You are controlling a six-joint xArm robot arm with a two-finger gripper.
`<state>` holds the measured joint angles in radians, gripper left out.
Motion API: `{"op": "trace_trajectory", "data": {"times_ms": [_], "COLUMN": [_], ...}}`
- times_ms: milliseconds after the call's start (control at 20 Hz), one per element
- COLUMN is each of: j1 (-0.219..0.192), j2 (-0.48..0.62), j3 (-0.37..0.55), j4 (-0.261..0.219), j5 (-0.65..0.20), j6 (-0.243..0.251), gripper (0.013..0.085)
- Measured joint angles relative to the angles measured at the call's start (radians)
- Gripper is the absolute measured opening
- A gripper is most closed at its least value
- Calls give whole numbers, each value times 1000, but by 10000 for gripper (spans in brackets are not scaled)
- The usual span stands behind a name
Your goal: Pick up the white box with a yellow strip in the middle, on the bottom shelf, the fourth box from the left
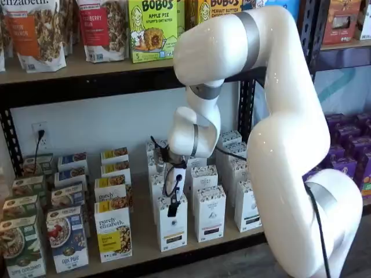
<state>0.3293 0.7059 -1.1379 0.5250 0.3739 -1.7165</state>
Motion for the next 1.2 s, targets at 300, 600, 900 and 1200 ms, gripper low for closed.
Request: {"op": "trace_trajectory", "data": {"times_ms": [300,600,900,1200], "j1": [-4,22,24,15], "j2": [-15,-12,27,70], "j3": [22,60,24,-38], "j4": [-50,99,149,178], "j5": [57,-63,-88,-76], "j6": [42,-81,-127,-159], "gripper": [850,850,850,850]}}
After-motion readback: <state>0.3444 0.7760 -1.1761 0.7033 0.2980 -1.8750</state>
